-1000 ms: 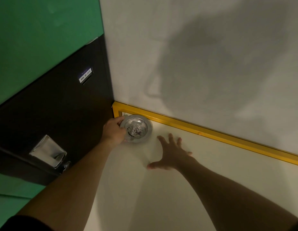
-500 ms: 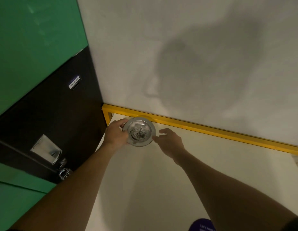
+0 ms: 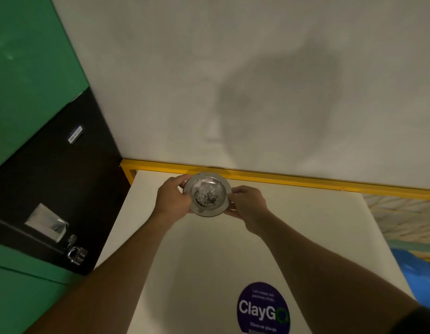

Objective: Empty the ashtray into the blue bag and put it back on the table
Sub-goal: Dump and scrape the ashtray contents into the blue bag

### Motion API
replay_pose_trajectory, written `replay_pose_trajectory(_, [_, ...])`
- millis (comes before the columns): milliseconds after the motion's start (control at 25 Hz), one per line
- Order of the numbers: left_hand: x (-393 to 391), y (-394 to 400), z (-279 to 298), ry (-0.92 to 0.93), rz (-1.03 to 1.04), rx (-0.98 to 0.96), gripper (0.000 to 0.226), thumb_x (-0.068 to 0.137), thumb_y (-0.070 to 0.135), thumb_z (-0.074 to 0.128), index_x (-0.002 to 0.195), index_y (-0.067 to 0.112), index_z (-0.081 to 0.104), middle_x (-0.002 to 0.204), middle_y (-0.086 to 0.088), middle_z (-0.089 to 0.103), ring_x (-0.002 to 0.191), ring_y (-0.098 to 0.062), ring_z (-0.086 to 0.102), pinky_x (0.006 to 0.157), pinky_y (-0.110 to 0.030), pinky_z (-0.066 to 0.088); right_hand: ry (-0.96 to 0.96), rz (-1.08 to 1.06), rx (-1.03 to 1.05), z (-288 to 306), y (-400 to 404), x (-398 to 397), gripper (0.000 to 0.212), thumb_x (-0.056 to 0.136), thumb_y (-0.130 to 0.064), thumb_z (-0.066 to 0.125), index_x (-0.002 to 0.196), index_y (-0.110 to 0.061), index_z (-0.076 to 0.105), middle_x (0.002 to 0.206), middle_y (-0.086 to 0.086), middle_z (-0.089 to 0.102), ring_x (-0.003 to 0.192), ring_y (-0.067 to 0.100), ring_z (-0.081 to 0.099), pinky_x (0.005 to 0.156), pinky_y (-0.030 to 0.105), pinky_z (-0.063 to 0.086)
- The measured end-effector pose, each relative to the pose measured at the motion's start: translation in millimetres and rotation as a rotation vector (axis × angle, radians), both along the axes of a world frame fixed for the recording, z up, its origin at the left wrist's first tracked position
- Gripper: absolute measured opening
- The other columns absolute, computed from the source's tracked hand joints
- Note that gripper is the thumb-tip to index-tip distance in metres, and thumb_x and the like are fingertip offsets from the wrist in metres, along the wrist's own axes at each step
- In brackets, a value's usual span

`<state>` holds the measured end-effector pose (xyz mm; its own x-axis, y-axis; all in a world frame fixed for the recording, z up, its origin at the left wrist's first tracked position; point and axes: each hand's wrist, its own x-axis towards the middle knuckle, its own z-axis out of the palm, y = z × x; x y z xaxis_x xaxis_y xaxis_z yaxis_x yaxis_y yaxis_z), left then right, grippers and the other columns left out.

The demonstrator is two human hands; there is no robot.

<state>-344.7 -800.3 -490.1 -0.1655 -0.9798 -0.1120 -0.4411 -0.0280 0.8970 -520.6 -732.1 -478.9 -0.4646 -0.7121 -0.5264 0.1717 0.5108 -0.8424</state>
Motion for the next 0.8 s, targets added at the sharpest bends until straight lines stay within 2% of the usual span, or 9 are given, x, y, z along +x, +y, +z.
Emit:
replay_pose_trajectory(80, [-14.0, 15.8, 9.0, 0.005, -0.028, -0.006, 0.046, 0.082, 0.002, 0.069, 0.124, 0.018, 0.066, 0.108, -0.006, 0.06, 0.104, -0.028, 0.059, 0.073, -0.052, 0.062, -0.029, -0.032, -0.01, 7.3, 19.1, -12.4, 0.017, 0.089, 0.007, 0.059, 0.084, -0.006, 0.069, 0.092, 0.018, 0.072, 0.077, 0.029, 0.075, 0.054, 0.031, 0.061])
replay_pose_trajectory(200, [-34.2, 41.0, 22.4, 0.063, -0.051, 0.033, 0.044, 0.081, 0.0, 0.069, 0.119, 0.024, 0.068, 0.107, -0.004, 0.059, 0.101, -0.027, 0.06, 0.06, -0.051, 0.063, -0.047, -0.077, -0.027, 17.2, 48.6, -30.8, 0.018, 0.09, 0.007, 0.057, 0.084, -0.005, 0.068, 0.091, 0.019, 0.072, 0.076, 0.029, 0.075, 0.053, 0.031, 0.06])
replay_pose_trajectory(400, [-78.9, 91.4, 43.6, 0.093, -0.145, 0.062, 0.043, 0.085, 0.001, 0.065, 0.123, 0.02, 0.066, 0.11, -0.003, 0.058, 0.104, -0.029, 0.062, 0.06, -0.049, 0.063, -0.072, -0.166, -0.051, 32.2, 113.6, -71.1, 0.019, 0.091, 0.006, 0.055, 0.088, -0.005, 0.07, 0.089, 0.017, 0.073, 0.074, 0.027, 0.076, 0.057, 0.033, 0.062])
replay_pose_trajectory(640, [-138.7, 156.9, 63.8, 0.123, -0.263, 0.116, 0.041, 0.088, 0.005, 0.062, 0.124, 0.024, 0.064, 0.113, -0.001, 0.057, 0.096, -0.026, 0.065, 0.049, -0.028, 0.058, -0.078, -0.27, -0.072, 46.4, 194.9, -118.7, 0.02, 0.093, 0.006, 0.054, 0.09, -0.004, 0.071, 0.092, 0.018, 0.073, 0.077, 0.027, 0.076, 0.059, 0.034, 0.062])
replay_pose_trajectory(800, [-185.8, 206.8, 71.1, 0.113, -0.351, 0.118, 0.042, 0.092, 0.011, 0.058, 0.133, 0.023, 0.058, 0.119, -0.002, 0.055, 0.093, -0.024, 0.064, 0.05, -0.026, 0.058, -0.066, -0.352, -0.084, 51.2, 253.3, -157.1, 0.022, 0.093, 0.007, 0.052, 0.088, -0.005, 0.07, 0.092, 0.019, 0.073, 0.077, 0.027, 0.075, 0.058, 0.034, 0.061])
